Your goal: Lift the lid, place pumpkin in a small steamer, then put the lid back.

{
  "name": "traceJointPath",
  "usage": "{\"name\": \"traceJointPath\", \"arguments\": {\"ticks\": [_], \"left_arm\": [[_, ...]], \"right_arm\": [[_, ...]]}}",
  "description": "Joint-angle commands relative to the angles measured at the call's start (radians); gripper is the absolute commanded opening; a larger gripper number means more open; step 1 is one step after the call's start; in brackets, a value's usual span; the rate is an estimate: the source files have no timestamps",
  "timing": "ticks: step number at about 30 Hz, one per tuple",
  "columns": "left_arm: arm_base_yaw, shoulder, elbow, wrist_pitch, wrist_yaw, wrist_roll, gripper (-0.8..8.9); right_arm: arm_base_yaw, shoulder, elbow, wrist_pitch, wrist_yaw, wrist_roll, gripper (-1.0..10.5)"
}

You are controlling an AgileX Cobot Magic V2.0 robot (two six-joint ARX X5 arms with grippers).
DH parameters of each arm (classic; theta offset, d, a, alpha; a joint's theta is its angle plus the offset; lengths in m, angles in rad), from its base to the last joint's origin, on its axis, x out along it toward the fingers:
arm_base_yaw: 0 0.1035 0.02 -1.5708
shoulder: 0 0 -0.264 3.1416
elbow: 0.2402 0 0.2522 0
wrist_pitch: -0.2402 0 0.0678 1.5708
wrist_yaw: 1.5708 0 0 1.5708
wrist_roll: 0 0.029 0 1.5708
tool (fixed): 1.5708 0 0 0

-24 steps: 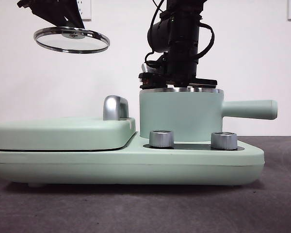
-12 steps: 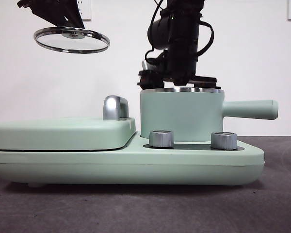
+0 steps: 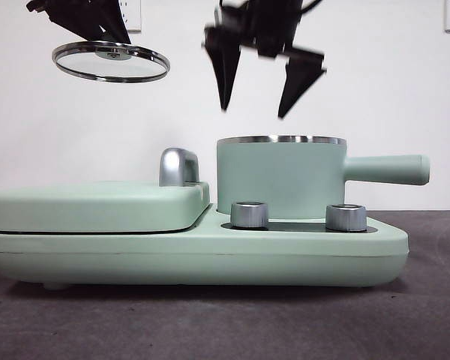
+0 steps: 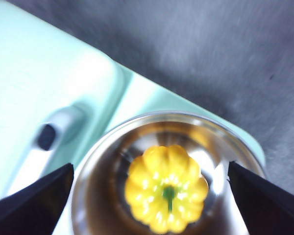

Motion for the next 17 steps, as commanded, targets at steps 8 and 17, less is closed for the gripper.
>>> {"name": "traceJointPath", "arguments": {"ticks": [8, 17], "left_arm": [[-0.01, -0.007, 0.031, 0.025, 0.007, -0.012, 0.15], [-0.056, -0.007, 0.027, 0.027, 0.033, -0.041, 0.15]], "right_arm": [[0.023, -0.284, -0.165, -0.08, 0.002, -0.01, 4.9], [0.096, -0.673, -0.535, -0.08, 0.097, -0.006, 4.8]]}}
